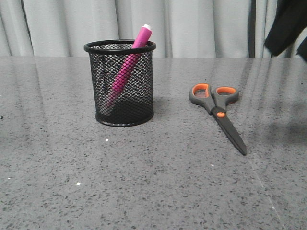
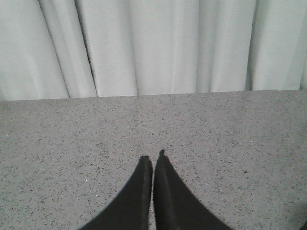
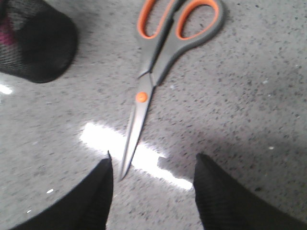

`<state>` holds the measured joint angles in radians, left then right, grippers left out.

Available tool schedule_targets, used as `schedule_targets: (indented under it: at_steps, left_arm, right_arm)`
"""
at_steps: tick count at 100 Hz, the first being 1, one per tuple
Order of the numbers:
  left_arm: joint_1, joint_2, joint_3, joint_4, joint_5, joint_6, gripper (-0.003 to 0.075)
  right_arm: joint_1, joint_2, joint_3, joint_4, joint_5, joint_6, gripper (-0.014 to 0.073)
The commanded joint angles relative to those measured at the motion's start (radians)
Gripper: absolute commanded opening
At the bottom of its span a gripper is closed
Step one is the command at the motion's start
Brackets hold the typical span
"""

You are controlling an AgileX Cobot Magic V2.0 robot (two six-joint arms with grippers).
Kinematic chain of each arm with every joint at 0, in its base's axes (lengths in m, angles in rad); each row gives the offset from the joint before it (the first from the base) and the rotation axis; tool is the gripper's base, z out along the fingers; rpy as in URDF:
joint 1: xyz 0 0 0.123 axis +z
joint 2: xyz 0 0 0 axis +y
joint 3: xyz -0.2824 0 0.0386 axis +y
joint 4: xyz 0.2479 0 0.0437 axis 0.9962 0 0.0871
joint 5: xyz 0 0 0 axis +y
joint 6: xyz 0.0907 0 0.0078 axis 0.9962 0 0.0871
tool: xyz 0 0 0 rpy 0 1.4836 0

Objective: Put pen and scissors into bin
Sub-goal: 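Move the right gripper down over the grey-and-orange scissors, then close the right gripper on the scissors handles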

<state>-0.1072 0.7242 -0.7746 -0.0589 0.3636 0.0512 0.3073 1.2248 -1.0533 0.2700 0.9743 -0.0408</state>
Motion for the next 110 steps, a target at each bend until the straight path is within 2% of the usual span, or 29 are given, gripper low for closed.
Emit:
schedule_targets:
  at_steps: [1,20,53,110]
  left_arm:
    - [0.005,-0.006,-0.027,-0.011,-0.081,-0.011,-0.0021]
    - [0.005,-0.006,-0.027,-0.012,-0.081,-0.011,-0.0021]
    - [0.005,-0.006,-0.027,-0.012,-0.081,-0.011,-0.0021]
    - [0.005,-0.006,-0.027,-0.012,-0.088,-0.011,-0.0021]
  right_arm:
    - [0.043,0.038,-0.061,-0.062,-0.045,0.059,0.0339]
    - [0.119,0.175,-0.149,-0.206,-0.045,0.179,0.0340]
    - [0.134,0.348,-0.267,-0.205,-0.031,0.198,0.0366]
    - [0.141,0.437,-0.282,-0.200,-0.076,0.219,0.0367]
